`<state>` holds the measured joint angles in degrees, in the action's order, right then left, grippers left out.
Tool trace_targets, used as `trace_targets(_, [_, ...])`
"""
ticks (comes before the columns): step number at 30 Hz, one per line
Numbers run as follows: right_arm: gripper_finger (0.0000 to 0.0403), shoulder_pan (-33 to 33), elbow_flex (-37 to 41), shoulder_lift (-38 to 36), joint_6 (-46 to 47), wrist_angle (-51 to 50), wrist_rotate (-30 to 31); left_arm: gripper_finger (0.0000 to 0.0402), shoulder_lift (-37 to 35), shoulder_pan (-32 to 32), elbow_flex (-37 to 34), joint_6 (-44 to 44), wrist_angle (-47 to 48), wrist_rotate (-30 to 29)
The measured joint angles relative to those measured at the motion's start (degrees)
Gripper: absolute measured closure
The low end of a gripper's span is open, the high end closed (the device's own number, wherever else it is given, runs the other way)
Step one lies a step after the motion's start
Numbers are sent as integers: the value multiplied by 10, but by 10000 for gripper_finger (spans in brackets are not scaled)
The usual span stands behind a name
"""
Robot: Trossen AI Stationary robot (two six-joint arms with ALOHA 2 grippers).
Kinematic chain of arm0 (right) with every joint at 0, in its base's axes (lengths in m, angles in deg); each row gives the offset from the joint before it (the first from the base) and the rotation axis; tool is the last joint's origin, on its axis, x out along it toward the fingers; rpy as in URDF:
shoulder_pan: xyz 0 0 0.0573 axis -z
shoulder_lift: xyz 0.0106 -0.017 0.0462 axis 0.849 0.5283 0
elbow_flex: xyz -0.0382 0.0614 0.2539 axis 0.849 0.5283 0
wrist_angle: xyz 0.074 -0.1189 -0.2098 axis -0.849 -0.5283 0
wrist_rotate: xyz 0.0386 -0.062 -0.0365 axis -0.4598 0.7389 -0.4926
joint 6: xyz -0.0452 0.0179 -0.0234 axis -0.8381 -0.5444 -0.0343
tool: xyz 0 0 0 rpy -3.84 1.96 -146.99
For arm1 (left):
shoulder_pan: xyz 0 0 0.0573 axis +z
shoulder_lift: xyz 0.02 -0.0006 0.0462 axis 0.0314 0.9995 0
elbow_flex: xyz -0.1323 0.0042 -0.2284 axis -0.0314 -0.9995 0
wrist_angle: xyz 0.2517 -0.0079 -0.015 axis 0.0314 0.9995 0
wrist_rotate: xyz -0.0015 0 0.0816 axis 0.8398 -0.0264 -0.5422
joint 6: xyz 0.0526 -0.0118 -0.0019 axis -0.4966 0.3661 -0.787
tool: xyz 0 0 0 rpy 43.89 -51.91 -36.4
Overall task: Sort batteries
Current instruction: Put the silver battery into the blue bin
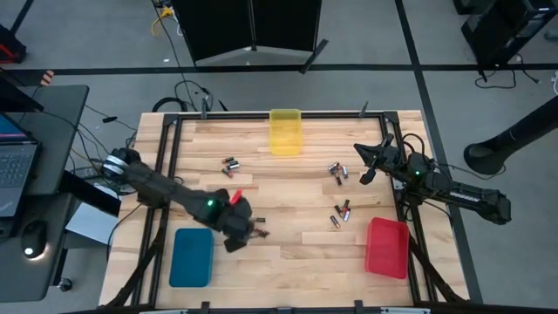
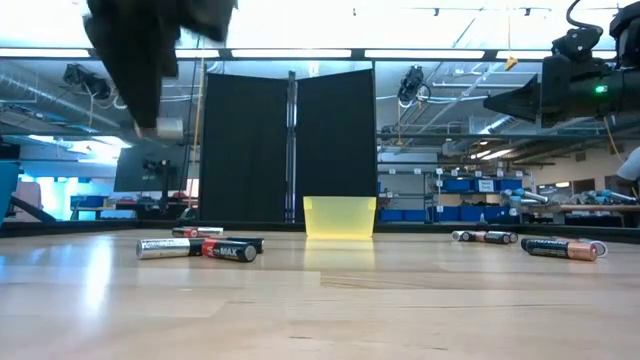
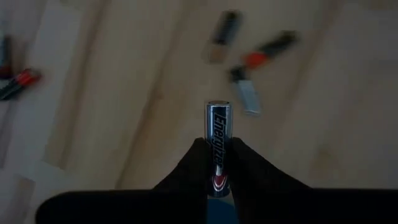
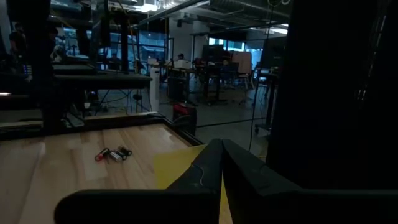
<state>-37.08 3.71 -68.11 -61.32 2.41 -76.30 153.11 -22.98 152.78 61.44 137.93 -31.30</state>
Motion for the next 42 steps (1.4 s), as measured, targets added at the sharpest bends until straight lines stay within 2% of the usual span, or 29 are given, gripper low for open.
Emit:
trace_targets(4, [380,0,0,0,0,0,0,358,-2,-63,59,31,61,3])
trace_targets(8, [380,0,0,0,0,0,0,358,0,-133,68,98,100,23])
trace_targets(13, [380,0,0,0,0,0,0,358,0,-217,32,207,100,36])
trace_targets(18, [380,0,0,0,0,0,0,358,0,-268,-33,292,83,48])
trace_targets(23, [380,0,0,0,0,0,0,358,-6,-275,-106,301,8,51])
trace_targets(30, [380,0,0,0,0,0,0,358,-48,-264,-210,261,-63,51])
trace_targets(37, [380,0,0,0,0,0,0,358,-69,-265,-243,237,-82,56])
trace_targets(42, [380,0,0,0,0,0,0,295,-68,-265,-238,247,-98,62])
